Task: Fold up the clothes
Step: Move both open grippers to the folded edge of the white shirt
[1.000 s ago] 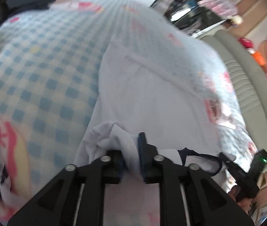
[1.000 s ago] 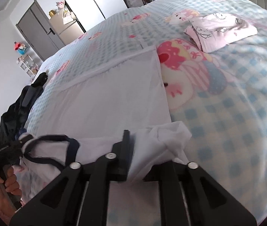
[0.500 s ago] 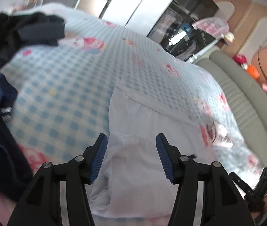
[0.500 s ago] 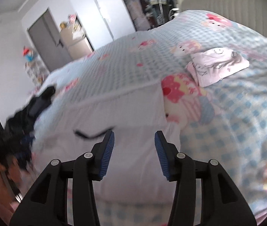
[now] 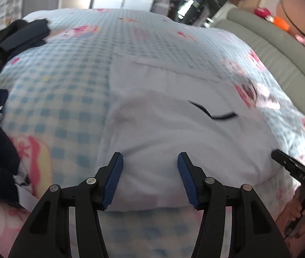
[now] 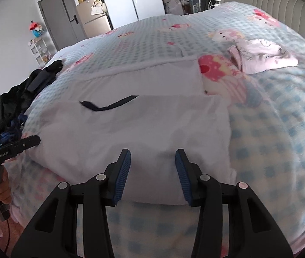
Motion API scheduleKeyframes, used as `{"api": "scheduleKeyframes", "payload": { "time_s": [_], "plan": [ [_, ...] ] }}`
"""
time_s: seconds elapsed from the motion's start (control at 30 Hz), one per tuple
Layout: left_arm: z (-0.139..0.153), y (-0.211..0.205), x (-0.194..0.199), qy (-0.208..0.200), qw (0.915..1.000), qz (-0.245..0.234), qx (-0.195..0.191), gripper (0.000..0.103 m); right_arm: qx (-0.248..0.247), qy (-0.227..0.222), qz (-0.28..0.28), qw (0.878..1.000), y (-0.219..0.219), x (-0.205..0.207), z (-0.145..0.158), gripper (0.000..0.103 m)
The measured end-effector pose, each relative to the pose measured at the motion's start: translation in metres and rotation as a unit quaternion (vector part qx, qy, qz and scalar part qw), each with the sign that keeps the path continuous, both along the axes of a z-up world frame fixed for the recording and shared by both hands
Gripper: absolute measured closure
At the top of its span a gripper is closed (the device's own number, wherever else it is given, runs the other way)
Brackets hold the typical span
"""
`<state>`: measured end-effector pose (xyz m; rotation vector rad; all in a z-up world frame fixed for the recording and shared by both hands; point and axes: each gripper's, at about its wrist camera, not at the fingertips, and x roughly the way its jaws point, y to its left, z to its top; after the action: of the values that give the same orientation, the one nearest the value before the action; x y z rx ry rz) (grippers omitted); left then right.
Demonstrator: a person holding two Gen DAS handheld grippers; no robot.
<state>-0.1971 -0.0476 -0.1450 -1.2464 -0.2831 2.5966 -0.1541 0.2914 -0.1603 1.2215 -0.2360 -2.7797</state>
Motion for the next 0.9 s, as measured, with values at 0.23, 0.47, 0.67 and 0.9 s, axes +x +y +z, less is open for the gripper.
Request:
{"api": "scheduleKeyframes", "payload": {
  "time_s": [0.23,0.47,0.67,0.9],
  "plan": [
    [0.034,-0.006,0.022,0.065,0.9973,0.006,0.034,0.05,-0.024,0.031,-0.041,0.998,0.025,0.014,0.021,0.058],
    [-0.008,0.012,0.023,-0.011,0.9982,-0.008,-0.058,0.051,0.018,-0.015,-0.012,1.0,0.007,0.015,-0.006,0.058],
    [0.007,-0.036,0.046,0.02,0.9959,0.086,-0.021,0.052,-0.004,-0.01,-0.067,0.998,0.042,0.027,-0.001,0.058],
    [-0.013,-0.066,0.066,0.007,0.9912,0.106,0.078,0.052,-0.046,-0.011,-0.098,0.994,0.056,0.044,0.004,0.056]
  ]
}}
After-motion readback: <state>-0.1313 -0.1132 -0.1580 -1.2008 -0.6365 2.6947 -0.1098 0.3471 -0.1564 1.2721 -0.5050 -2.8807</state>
